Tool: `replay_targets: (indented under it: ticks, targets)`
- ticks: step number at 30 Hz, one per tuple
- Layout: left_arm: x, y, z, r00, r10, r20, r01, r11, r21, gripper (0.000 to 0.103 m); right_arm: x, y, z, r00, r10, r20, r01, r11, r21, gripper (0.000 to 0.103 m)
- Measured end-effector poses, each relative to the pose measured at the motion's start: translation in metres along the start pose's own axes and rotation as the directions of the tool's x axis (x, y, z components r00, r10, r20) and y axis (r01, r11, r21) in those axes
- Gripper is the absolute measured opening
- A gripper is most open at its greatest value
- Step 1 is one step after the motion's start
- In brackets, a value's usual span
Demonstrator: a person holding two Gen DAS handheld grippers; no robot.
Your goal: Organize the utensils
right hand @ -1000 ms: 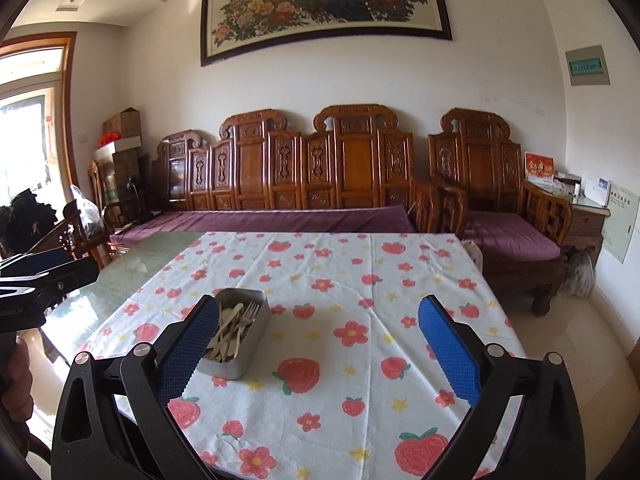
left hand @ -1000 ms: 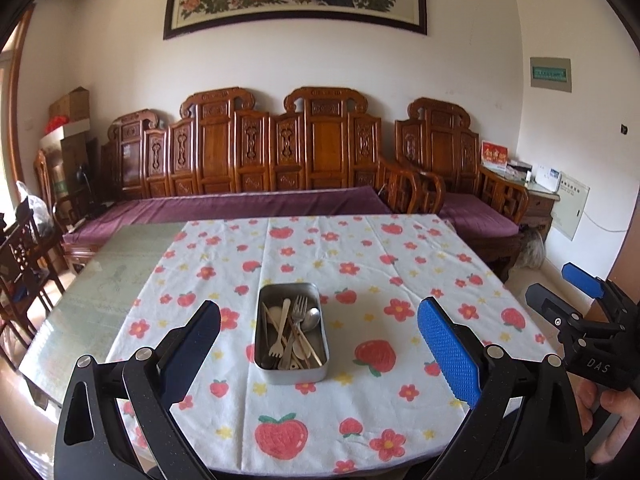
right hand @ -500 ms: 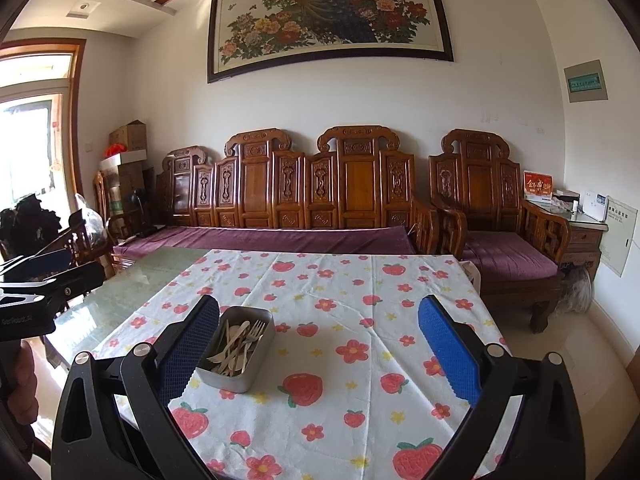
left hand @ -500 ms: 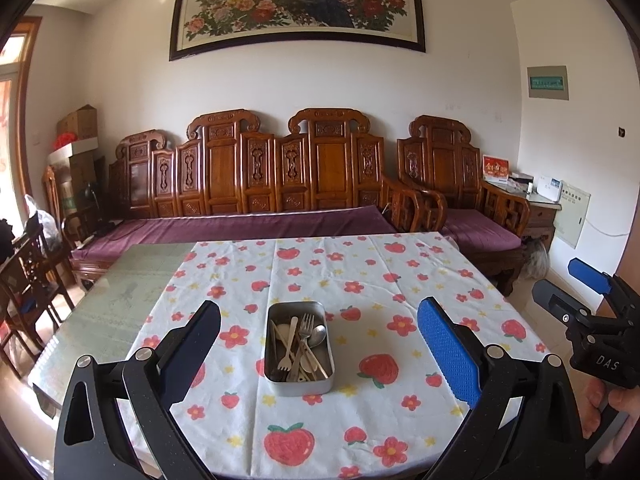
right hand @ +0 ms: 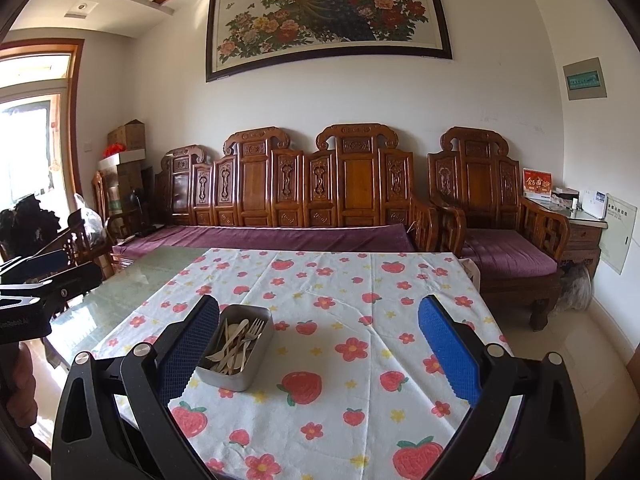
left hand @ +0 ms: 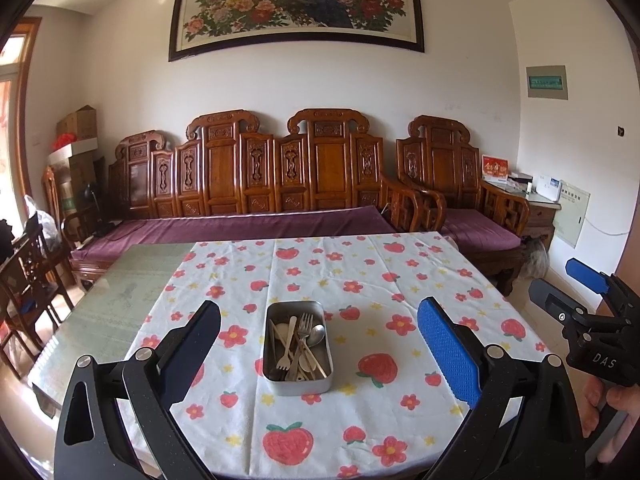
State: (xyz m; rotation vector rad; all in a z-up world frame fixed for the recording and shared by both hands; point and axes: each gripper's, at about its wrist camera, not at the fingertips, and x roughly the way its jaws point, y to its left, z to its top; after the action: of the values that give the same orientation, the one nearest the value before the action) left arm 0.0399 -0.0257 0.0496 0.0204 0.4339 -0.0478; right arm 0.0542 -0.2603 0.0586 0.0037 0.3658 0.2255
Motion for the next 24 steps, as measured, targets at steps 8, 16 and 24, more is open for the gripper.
replay_targets:
  ticks: [8, 16, 24]
  targets:
    - [-0.0008, -0.0016, 0.0004, 1.0, -0.001, 0.0, 0.001, 1.0, 0.0, 0.095, -0.0002, -0.0001, 0.0002, 1.0, 0.0, 0.0, 0.0, 1.0, 0.001, 0.1]
    - [-0.0009, -0.0016, 0.0, 1.0, -0.001, 0.0, 0.001, 1.0, 0.0, 0.095, 0.0001, -0.0005, 0.0001, 1.0, 0.0, -0.001, 0.0, 1.0, 0.001, 0.1]
    - [-0.0027, -0.0025, 0.0007, 1.0, -0.006, 0.004, 0.006, 1.0, -0.001, 0.095, -0.0009, 0.0003, -0.001, 1.0, -0.002, 0.0, 0.002, 1.0, -0.004, 0.1]
